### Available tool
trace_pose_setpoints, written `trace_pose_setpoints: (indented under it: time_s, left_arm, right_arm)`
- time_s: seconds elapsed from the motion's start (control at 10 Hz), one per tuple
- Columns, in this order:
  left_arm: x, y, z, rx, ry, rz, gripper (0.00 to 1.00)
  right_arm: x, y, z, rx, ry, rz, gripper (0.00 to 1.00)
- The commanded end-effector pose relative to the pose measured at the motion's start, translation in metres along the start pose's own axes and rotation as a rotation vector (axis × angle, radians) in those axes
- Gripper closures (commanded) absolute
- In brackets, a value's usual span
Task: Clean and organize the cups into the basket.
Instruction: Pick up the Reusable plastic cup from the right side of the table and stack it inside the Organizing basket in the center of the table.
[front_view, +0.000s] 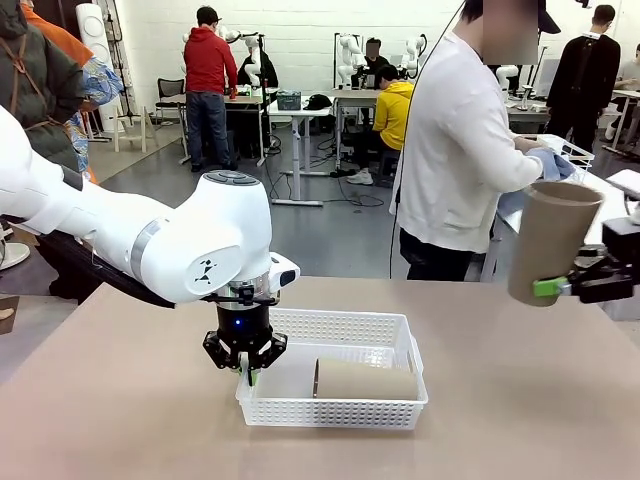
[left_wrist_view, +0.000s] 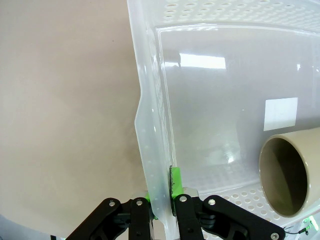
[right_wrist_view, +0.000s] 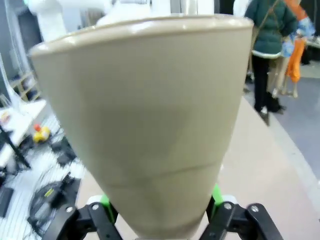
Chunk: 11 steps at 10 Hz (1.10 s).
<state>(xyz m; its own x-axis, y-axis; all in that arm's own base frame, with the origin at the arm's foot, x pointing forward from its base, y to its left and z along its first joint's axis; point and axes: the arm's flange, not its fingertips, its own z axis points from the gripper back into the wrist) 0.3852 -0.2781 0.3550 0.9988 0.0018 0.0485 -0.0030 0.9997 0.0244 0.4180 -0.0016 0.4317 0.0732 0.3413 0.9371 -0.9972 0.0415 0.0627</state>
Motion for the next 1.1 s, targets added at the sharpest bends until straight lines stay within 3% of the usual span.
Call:
trace_pose_setpoints:
  time_s: [0.0, 0.1, 0.3, 0.5, 1.0]
  left_arm:
    - [-0.001, -0.002, 0.001, 0.002, -0.005, 0.003, 1.00]
    - [-0.001, -0.002, 0.001, 0.002, -0.005, 0.003, 1.00]
    - [-0.001, -0.002, 0.001, 0.002, -0.005, 0.003, 1.00]
    - [-0.001, -0.002, 0.001, 0.002, -0.005, 0.003, 1.00]
    - [-0.001, -0.002, 0.001, 0.002, -0.005, 0.003, 1.00]
  right_arm:
    - [0.032, -0.004, -0.084, -0.004, 0.355, 0.072, 0.21]
    - [0.040, -0.003, -0.136, -0.004, 0.516, 0.138, 0.21]
    - [0.035, -0.003, -0.212, 0.071, 0.725, 0.177, 0.21]
    - [0.031, -0.006, -0.252, 0.094, 0.857, 0.176, 0.21]
    - [0.033, -0.019, -0.292, 0.118, 0.975, 0.152, 0.21]
